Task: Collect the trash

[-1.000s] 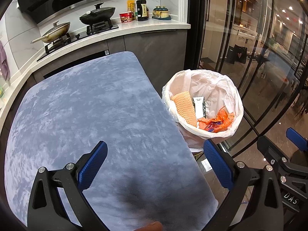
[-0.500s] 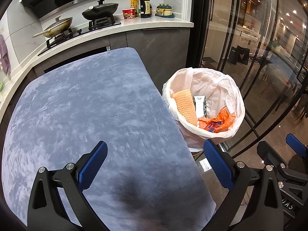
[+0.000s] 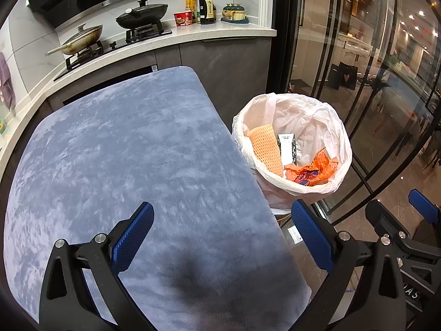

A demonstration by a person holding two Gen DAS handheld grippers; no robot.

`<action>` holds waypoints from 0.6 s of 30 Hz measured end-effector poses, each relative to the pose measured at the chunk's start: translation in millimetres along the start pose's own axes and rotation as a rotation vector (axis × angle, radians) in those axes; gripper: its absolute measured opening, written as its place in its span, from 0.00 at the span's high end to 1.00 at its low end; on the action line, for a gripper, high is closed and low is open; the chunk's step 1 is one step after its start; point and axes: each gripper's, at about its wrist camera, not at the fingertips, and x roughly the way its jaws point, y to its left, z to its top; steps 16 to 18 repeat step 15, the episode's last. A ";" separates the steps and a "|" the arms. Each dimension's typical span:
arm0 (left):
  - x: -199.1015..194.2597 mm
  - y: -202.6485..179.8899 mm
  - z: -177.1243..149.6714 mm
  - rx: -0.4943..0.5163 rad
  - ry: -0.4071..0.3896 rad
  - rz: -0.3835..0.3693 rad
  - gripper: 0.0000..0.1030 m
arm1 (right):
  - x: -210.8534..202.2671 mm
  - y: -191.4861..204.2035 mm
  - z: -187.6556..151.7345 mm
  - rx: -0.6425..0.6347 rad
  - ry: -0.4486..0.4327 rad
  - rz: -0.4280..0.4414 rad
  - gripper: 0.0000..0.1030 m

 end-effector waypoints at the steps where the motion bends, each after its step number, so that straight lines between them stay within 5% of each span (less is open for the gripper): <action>1: 0.4 0.3 -0.3 0.000 0.001 0.000 0.08 | -0.3 -0.8 0.5 -0.002 -0.001 0.000 0.07; 18: 1.0 0.1 -2.6 0.001 -0.009 -0.019 0.08 | 0.9 -2.3 -0.9 0.008 -0.005 -0.005 0.07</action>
